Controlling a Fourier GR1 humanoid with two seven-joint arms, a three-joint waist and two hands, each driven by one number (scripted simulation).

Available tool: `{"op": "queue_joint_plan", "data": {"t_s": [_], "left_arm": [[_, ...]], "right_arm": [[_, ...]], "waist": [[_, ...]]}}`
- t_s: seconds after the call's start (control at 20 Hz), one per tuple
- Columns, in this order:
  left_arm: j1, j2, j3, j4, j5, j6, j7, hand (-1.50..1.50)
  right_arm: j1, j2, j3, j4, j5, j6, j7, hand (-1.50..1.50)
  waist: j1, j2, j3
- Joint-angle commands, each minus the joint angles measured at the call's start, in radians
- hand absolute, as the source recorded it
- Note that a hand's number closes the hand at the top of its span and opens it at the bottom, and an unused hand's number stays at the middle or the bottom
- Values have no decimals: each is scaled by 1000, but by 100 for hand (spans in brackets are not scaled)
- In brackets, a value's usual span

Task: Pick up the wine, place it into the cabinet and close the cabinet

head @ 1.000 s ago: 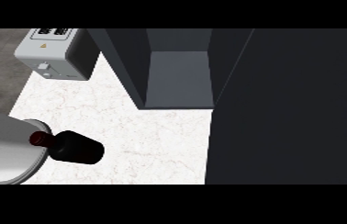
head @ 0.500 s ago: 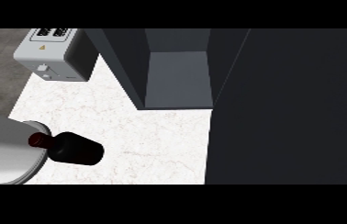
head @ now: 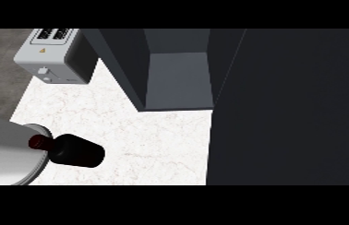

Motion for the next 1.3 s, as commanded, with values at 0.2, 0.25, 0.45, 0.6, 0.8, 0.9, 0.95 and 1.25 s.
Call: {"op": "queue_joint_plan", "data": {"t_s": [0.2,0.25,0.45,0.6,0.8,0.9,0.95,1.25], "left_arm": [[49,-41,-29,193,-38,-29,-17,-150],[61,-37,-22,219,-30,-50,-30,-150],[65,-70,-44,264,-63,-60,-91,-150],[84,-58,-31,283,-65,-74,-105,-150],[52,-61,-40,371,-88,-88,-169,-150],[18,-66,-47,452,-78,-96,-188,-150],[50,-79,-71,488,-88,-159,-240,-150],[-47,-56,-85,721,-146,-170,-375,-150]], "right_arm": [[58,-18,11,-154,-24,3,12,-150],[37,-11,10,-134,-41,6,6,-150],[19,-6,21,-120,-34,-6,20,-150],[40,-17,32,-113,-25,7,-8,-150],[16,-31,3,-131,-37,5,29,-150],[50,-23,32,-167,-22,-11,41,-150],[35,-26,20,-168,-19,-8,33,-150],[29,-32,11,-221,-28,-28,104,-150]], "waist": [[-22,14,-19],[-17,16,-20],[-35,21,-22],[-42,18,-21],[-42,21,-22],[-26,15,-21],[-13,15,-21],[3,15,-20]]}}
